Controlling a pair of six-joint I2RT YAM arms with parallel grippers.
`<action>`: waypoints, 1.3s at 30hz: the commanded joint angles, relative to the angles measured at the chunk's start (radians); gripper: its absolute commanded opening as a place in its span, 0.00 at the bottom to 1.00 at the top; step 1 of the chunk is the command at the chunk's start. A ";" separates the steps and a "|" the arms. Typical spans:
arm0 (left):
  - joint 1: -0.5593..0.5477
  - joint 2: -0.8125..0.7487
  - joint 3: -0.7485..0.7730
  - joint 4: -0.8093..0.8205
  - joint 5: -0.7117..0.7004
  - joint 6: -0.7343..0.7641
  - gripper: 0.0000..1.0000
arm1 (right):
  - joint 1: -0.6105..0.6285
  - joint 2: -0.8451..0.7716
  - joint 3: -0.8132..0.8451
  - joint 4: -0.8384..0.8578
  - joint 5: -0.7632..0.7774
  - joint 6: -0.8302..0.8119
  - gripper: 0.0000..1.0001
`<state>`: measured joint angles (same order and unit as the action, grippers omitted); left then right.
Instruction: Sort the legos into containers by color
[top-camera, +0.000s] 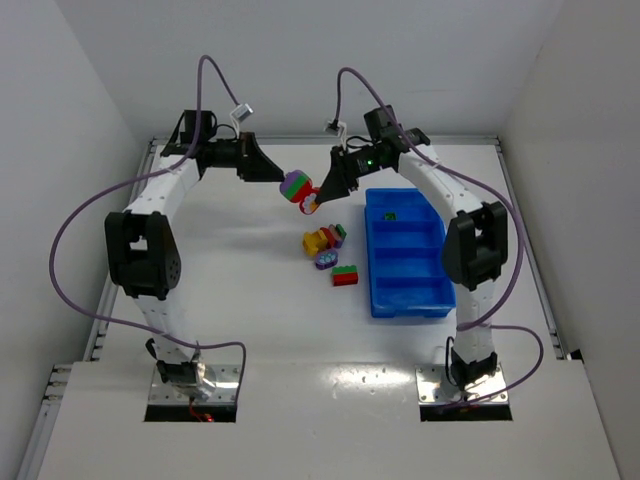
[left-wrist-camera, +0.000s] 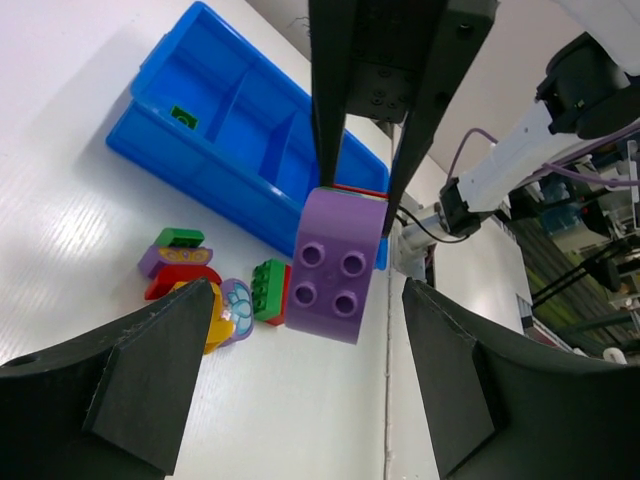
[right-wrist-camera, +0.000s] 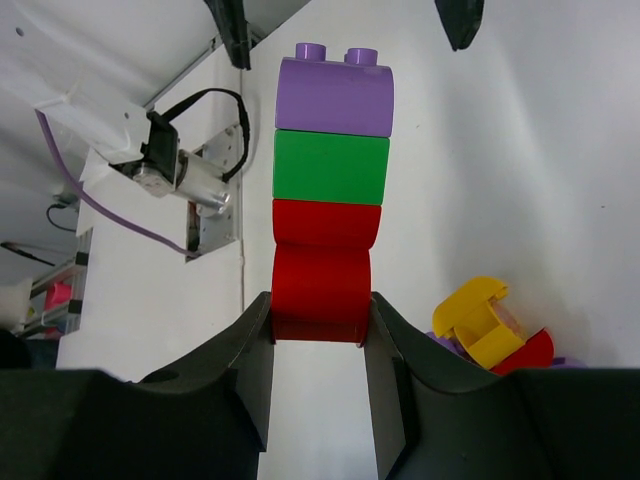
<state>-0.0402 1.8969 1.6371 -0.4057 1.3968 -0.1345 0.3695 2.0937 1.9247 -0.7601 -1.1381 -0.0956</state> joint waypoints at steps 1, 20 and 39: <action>-0.026 -0.035 0.023 0.018 0.065 0.038 0.82 | 0.003 0.017 0.030 0.051 -0.055 0.002 0.00; -0.059 -0.064 0.006 0.008 -0.103 0.087 0.13 | 0.003 -0.035 -0.058 -0.008 -0.046 -0.078 0.00; -0.059 -0.008 0.118 0.074 -0.408 0.082 0.07 | -0.082 -0.319 -0.360 -0.038 0.277 -0.145 0.00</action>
<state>-0.1032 1.9259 1.7855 -0.3725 1.1248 -0.0937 0.3298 1.8874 1.6051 -0.8242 -0.9951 -0.2310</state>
